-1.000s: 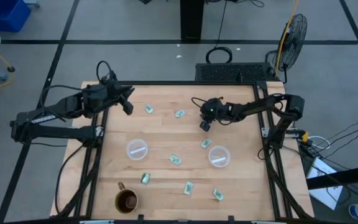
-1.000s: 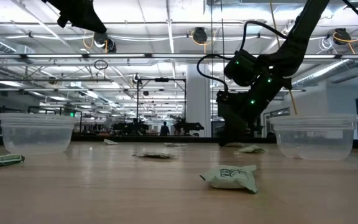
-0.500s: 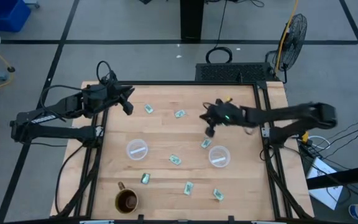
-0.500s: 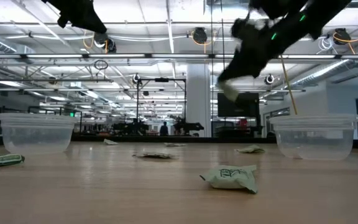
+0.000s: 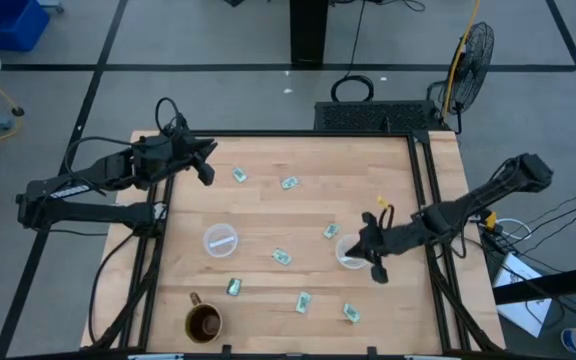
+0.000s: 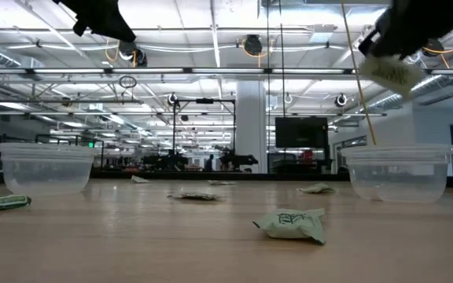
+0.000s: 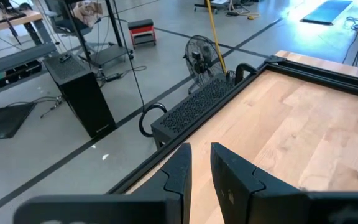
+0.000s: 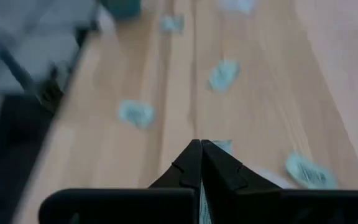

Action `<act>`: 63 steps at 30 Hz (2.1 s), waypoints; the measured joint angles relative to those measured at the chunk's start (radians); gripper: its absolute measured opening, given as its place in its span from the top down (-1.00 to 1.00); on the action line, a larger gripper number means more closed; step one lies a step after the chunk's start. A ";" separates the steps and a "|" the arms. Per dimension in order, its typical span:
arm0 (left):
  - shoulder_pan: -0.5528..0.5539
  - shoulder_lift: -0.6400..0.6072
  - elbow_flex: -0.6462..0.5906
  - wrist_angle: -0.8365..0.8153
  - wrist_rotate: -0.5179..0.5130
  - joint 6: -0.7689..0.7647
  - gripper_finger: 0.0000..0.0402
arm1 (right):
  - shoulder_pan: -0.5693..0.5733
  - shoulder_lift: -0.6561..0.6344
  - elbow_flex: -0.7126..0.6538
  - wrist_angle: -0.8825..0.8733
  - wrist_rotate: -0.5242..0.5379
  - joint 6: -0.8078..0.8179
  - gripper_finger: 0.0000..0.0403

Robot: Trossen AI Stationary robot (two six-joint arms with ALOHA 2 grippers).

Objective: Pick and place Stevia / Truvia into bins
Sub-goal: Put the light green stevia packet into the right transparent container, then put the light green stevia packet into the left transparent container

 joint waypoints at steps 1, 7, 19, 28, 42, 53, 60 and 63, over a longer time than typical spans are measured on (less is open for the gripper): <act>0.000 0.000 0.000 0.000 0.000 0.000 0.67 | 0.007 0.012 -0.001 -0.024 0.005 -0.009 1.00; 0.000 0.000 0.000 0.000 0.000 -0.018 0.67 | -0.018 0.086 -0.001 -0.095 0.049 0.056 1.00; 0.000 0.000 0.000 0.000 0.000 -0.021 0.67 | -0.028 0.265 -0.001 -0.093 0.041 0.170 1.00; 0.000 0.000 0.000 0.000 0.000 -0.014 0.67 | -0.047 0.347 -0.001 -0.064 -0.004 0.208 1.00; 0.001 0.000 0.000 0.000 -0.001 -0.015 0.67 | -0.075 0.363 -0.001 -0.054 -0.005 0.186 0.70; 0.001 0.003 0.000 0.000 -0.002 -0.016 0.67 | -0.074 0.051 -0.001 -0.043 -0.051 0.079 0.64; 0.071 0.102 0.000 -0.019 0.045 -0.028 0.67 | -0.076 -0.113 -0.001 0.067 0.264 -0.332 0.70; 0.160 0.188 0.000 -0.080 0.137 -0.086 0.67 | -0.086 -0.131 -0.001 0.129 0.454 -0.432 0.71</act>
